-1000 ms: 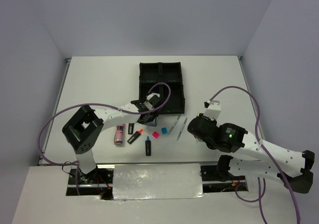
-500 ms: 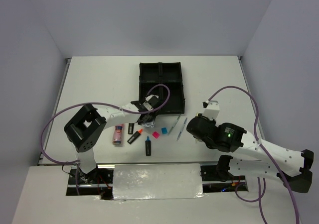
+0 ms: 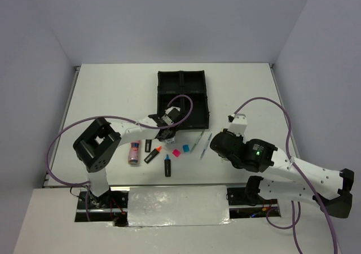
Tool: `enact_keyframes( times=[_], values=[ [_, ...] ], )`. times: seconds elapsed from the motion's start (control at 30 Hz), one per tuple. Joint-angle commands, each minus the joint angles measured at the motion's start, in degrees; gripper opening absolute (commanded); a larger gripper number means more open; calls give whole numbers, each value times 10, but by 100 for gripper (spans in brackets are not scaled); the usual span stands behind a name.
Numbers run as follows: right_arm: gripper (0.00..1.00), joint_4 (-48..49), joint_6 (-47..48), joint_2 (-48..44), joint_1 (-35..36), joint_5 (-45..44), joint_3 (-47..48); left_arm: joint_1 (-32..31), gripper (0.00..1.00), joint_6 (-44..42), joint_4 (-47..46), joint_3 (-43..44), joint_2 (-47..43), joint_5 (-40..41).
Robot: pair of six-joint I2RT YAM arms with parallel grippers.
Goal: Sort the stationery into containers
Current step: Close the pen cap on the pen.
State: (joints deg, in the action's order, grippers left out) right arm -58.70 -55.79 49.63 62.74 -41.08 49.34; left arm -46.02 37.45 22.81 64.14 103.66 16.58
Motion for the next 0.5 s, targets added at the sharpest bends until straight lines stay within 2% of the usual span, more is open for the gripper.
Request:
enact_keyframes(
  times=[0.0, 0.13, 0.17, 0.23, 0.47],
  values=[
    [0, 24, 4, 3, -1, -7, 13, 1, 21, -7, 0, 0, 23, -15],
    [0, 23, 4, 8, -2, -8, 16, 1, 12, -6, 1, 7, 17, -22],
    [0, 23, 3, 9, -1, -9, 16, 1, 6, -6, 2, 12, 16, -27],
    [0, 26, 2, 10, -1, -9, 15, 2, 0, -5, 0, 16, 9, -33],
    [0, 59, 10, -21, -2, -3, -7, 1, 0, 6, -5, 37, -49, -75]
  ],
)
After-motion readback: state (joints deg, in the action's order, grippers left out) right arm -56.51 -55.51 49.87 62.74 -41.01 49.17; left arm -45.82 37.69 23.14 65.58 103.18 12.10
